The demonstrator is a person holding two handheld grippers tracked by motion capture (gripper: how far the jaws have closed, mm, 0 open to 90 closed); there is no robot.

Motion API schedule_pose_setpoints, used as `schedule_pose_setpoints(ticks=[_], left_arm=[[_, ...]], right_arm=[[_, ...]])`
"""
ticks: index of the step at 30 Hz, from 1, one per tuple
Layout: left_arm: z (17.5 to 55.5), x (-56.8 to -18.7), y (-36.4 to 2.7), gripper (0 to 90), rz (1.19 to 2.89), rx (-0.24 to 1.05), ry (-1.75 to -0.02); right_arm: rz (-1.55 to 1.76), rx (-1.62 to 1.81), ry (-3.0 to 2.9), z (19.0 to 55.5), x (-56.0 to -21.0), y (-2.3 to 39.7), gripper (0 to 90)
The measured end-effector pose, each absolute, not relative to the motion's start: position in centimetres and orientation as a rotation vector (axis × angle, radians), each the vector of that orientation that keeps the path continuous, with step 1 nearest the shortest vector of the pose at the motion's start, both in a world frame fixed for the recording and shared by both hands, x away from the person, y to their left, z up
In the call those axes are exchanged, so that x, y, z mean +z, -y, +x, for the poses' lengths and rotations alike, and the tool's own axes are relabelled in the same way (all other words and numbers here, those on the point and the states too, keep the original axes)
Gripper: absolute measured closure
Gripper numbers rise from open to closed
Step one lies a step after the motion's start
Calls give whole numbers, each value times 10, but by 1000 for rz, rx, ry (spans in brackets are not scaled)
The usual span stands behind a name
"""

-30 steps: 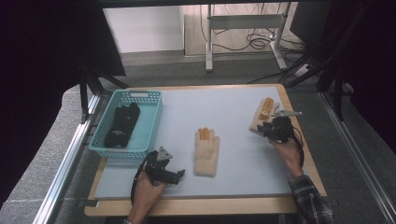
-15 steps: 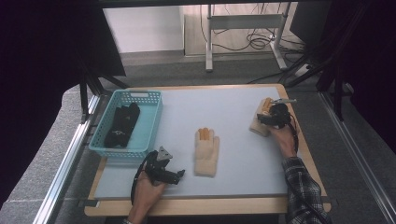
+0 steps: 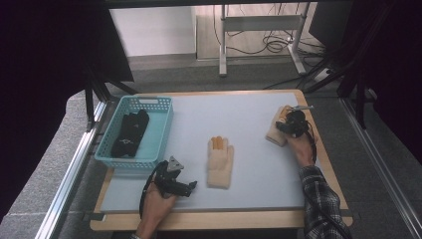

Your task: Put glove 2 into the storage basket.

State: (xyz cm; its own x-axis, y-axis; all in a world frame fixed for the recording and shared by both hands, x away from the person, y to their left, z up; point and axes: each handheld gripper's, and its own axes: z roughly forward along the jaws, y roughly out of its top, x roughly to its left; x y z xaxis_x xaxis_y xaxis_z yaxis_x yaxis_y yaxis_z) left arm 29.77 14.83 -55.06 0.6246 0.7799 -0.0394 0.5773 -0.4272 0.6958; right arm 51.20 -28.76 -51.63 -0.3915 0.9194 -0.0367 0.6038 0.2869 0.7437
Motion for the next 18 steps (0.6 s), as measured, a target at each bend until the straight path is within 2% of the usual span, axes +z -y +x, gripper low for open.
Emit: schedule_pose_setpoints(ticks=[9, 18], left_arm=[[298, -551, -148, 13, 2159, 380, -1058], [298, -551, -148, 13, 2158, 379, -1059]], right_arm=[[1314, 987, -2121, 495, -498, 289, 596], [1206, 1086, -2168, 462, -472, 279, 596]])
